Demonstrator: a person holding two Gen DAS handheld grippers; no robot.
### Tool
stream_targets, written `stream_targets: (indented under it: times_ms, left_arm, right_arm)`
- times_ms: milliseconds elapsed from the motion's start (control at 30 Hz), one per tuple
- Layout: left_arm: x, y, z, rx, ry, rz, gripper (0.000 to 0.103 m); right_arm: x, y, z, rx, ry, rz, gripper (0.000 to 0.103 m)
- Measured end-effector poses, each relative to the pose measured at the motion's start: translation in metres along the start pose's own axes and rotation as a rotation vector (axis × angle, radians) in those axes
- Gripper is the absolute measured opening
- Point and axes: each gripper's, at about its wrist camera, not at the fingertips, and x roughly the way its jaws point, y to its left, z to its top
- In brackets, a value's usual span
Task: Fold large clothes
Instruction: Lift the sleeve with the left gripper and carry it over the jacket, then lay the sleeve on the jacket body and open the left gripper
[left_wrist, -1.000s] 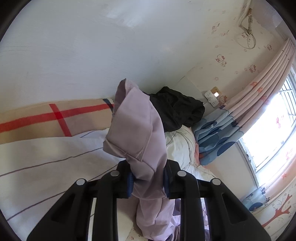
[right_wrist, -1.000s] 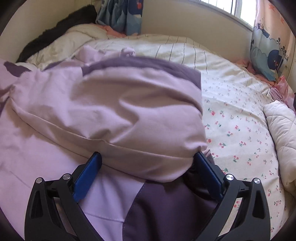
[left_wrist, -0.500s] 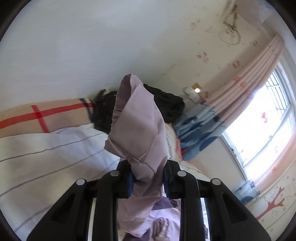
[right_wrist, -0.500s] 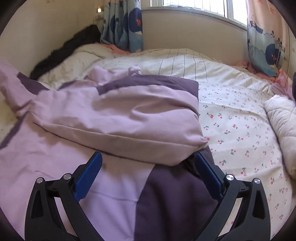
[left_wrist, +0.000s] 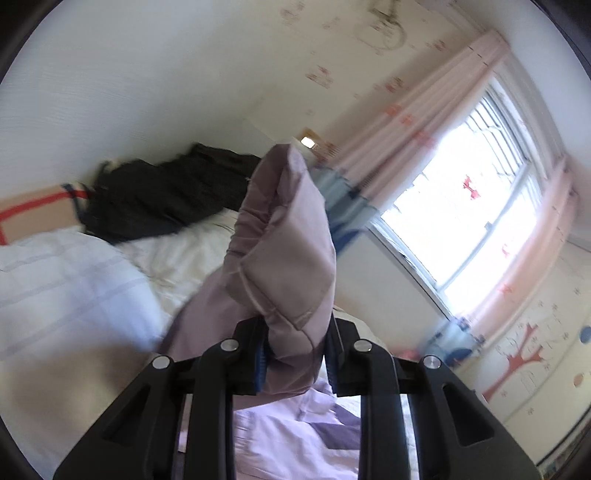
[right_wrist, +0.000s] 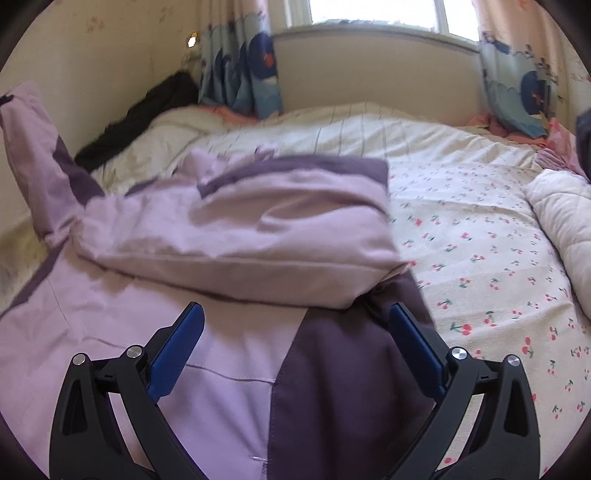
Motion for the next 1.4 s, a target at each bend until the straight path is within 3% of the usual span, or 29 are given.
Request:
stream_targets:
  times_ms: [200, 367, 433, 500, 633, 667, 700, 733, 767, 800, 867, 933, 1000, 1100, 1200, 1300, 1400]
  left_arm:
    - [0.054, -0.073, -0.059, 0.082, 0.103, -0.153, 0.025]
    - [0.122, -0.139, -0.151, 0.188, 0.236, -0.251, 0.025]
    - [0.161, -0.163, -0.209, 0.236, 0.33, -0.263, 0.025]
    - [0.194, -0.179, -0.265, 0.33, 0.435, -0.209, 0.025]
    - [0.254, -0.172, -0.379, 0.456, 0.784, 0.0, 0.033]
    - [0.253, -0.17, -0.392, 0.504, 0.792, 0.02, 0.034]
    - [0.248, -0.17, -0.397, 0.543, 0.781, 0.023, 0.035]
    - [0.242, -0.173, -0.399, 0.572, 0.777, 0.02, 0.043]
    - [0.235, -0.173, -0.396, 0.577, 0.795, -0.005, 0.059]
    - [0.228, -0.174, -0.39, 0.572, 0.807, -0.031, 0.066]
    - [0.208, -0.182, -0.377, 0.629, 0.764, -0.004, 0.086]
    - [0.185, -0.176, -0.36, 0.686, 0.721, 0.046, 0.092]
    - [0.158, -0.162, -0.34, 0.658, 0.703, 0.044, 0.092]
    - [0.121, -0.125, -0.311, 0.54, 0.655, 0.071, 0.096]
    - [0.09, -0.073, -0.293, 0.388, 0.582, 0.125, 0.096]
    - [0.071, -0.016, -0.287, 0.214, 0.495, 0.192, 0.096]
    - [0.061, 0.034, -0.295, 0.054, 0.436, 0.252, 0.096]
  right_arm:
    - [-0.015, -0.021, 0.0, 0.104, -0.079, 0.023, 0.096]
    - [-0.02, -0.039, -0.001, 0.196, -0.113, 0.06, 0.096]
    - [-0.019, -0.048, -0.003, 0.242, -0.109, 0.078, 0.096]
    - [-0.018, -0.055, -0.004, 0.278, -0.104, 0.089, 0.096]
    - [-0.019, -0.06, -0.004, 0.301, -0.107, 0.108, 0.096]
    - [-0.019, -0.06, -0.004, 0.3, -0.107, 0.109, 0.096]
    - [-0.02, -0.059, -0.004, 0.298, -0.108, 0.11, 0.096]
    - [-0.02, -0.059, -0.004, 0.296, -0.108, 0.11, 0.096]
    - [-0.02, -0.059, -0.004, 0.296, -0.107, 0.109, 0.096]
    - [-0.02, -0.06, -0.003, 0.297, -0.105, 0.11, 0.096]
    - [-0.02, -0.061, -0.002, 0.303, -0.105, 0.118, 0.096]
    - [-0.026, -0.062, 0.002, 0.309, -0.125, 0.14, 0.096]
    - [-0.034, -0.062, 0.008, 0.32, -0.15, 0.202, 0.096]
    - [-0.028, -0.057, 0.024, 0.329, -0.119, 0.292, 0.096]
    - [-0.012, -0.038, 0.045, 0.295, -0.064, 0.326, 0.096]
    - [0.005, -0.007, 0.064, 0.212, -0.022, 0.293, 0.096]
    - [0.034, 0.017, 0.074, 0.169, 0.084, 0.206, 0.096]
